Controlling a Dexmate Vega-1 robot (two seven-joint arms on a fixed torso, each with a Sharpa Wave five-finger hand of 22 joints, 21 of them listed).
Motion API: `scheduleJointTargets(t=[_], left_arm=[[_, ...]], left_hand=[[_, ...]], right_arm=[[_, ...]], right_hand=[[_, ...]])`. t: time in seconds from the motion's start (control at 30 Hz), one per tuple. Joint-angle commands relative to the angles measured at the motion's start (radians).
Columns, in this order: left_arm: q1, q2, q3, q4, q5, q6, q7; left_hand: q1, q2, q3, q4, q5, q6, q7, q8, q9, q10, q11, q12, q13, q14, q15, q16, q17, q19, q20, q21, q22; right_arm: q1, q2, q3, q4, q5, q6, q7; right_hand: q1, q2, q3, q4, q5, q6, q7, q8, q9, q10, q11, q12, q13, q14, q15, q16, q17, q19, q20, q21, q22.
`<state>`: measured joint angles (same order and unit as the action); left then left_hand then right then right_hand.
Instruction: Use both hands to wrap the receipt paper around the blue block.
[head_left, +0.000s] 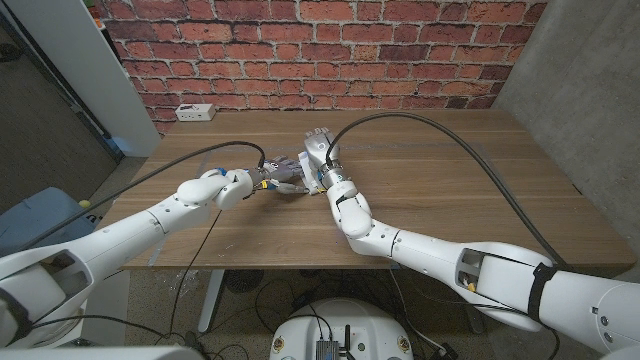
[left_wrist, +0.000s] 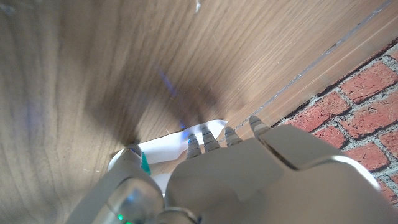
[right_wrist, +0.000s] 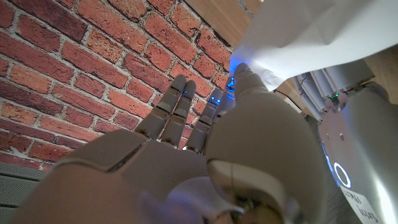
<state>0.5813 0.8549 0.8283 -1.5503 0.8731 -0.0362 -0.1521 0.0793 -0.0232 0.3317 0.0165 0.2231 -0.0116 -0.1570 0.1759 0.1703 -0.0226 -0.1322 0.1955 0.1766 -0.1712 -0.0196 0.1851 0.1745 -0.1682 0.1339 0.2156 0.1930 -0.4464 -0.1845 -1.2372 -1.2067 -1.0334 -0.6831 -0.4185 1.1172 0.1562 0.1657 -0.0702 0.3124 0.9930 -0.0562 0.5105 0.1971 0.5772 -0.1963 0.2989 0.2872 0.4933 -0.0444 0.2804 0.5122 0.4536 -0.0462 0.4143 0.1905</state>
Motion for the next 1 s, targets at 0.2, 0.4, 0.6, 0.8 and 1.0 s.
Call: scheduleJointTargets(t=[0.2,0.4,0.6,0.8,1.0], left_arm=[[0.02,0.01,-0.021,-0.011,-0.032,0.008,0.003],[0.024,0.014,-0.026,-0.012,-0.041,0.01,0.005],[0.039,0.023,-0.041,-0.022,-0.052,0.011,0.036],[0.088,0.036,-0.068,-0.054,-0.027,0.066,0.137],[0.143,0.051,-0.09,-0.098,0.001,0.138,0.208]], left_hand=[[0.0,0.004,-0.003,-0.002,0.004,-0.001,-0.003,0.008,0.004,0.0,-0.005,0.002,0.004,0.002,-0.007,0.001,0.001,-0.062,0.005,0.006,0.003],[0.001,0.008,-0.003,-0.002,0.005,0.006,-0.002,0.011,0.004,0.005,-0.005,0.004,0.004,0.008,-0.004,0.002,0.001,-0.058,0.008,0.007,0.003],[0.003,0.018,-0.001,-0.003,0.007,0.046,0.003,0.022,0.004,0.022,0.007,0.009,0.003,0.036,-0.008,0.008,0.0,-0.034,0.017,0.016,0.002],[0.021,0.06,0.016,-0.009,0.009,0.16,0.01,0.038,0.004,0.11,0.022,0.03,0.003,0.159,-0.018,0.025,-0.001,0.074,0.03,0.049,0.001],[0.056,0.102,0.045,-0.025,0.004,0.242,0.015,0.041,0.004,0.173,0.021,0.036,0.003,0.235,-0.048,0.024,-0.002,0.157,0.025,0.07,-0.001]], right_arm=[[0.078,0.075,-0.059,0.141,0.104,0.041,0.034],[0.109,0.107,-0.093,0.21,0.12,0.024,0.053],[0.136,0.129,-0.122,0.267,0.144,0.02,0.07],[0.15,0.127,-0.149,0.283,0.159,0.024,0.079],[0.154,0.114,-0.161,0.271,0.168,0.016,0.081]], right_hand=[[-0.005,0.004,0.005,0.005,-0.005,0.033,-0.03,-0.003,0.002,0.009,-0.001,-0.004,0.006,0.017,-0.175,-0.005,0.0,0.009,0.017,0.008,0.003],[-0.006,0.002,0.005,0.005,-0.006,0.032,-0.029,-0.005,0.001,0.009,-0.001,-0.006,0.007,0.016,-0.174,-0.008,-0.003,0.008,0.019,0.008,0.002],[-0.008,0.0,0.006,0.005,-0.006,0.037,-0.036,-0.006,0.0,0.007,0.0,-0.009,0.008,0.014,-0.174,-0.012,-0.004,0.001,0.019,0.006,0.002],[-0.008,-0.002,0.005,0.003,-0.007,0.04,-0.039,-0.007,0.0,0.005,0.0,-0.012,0.009,0.013,-0.175,-0.011,-0.001,-0.002,0.018,0.004,0.002],[-0.006,-0.002,0.006,0.001,-0.008,0.04,-0.041,-0.009,-0.001,0.003,-0.002,-0.015,0.009,0.012,-0.176,-0.011,0.001,-0.004,0.017,0.004,0.002]])
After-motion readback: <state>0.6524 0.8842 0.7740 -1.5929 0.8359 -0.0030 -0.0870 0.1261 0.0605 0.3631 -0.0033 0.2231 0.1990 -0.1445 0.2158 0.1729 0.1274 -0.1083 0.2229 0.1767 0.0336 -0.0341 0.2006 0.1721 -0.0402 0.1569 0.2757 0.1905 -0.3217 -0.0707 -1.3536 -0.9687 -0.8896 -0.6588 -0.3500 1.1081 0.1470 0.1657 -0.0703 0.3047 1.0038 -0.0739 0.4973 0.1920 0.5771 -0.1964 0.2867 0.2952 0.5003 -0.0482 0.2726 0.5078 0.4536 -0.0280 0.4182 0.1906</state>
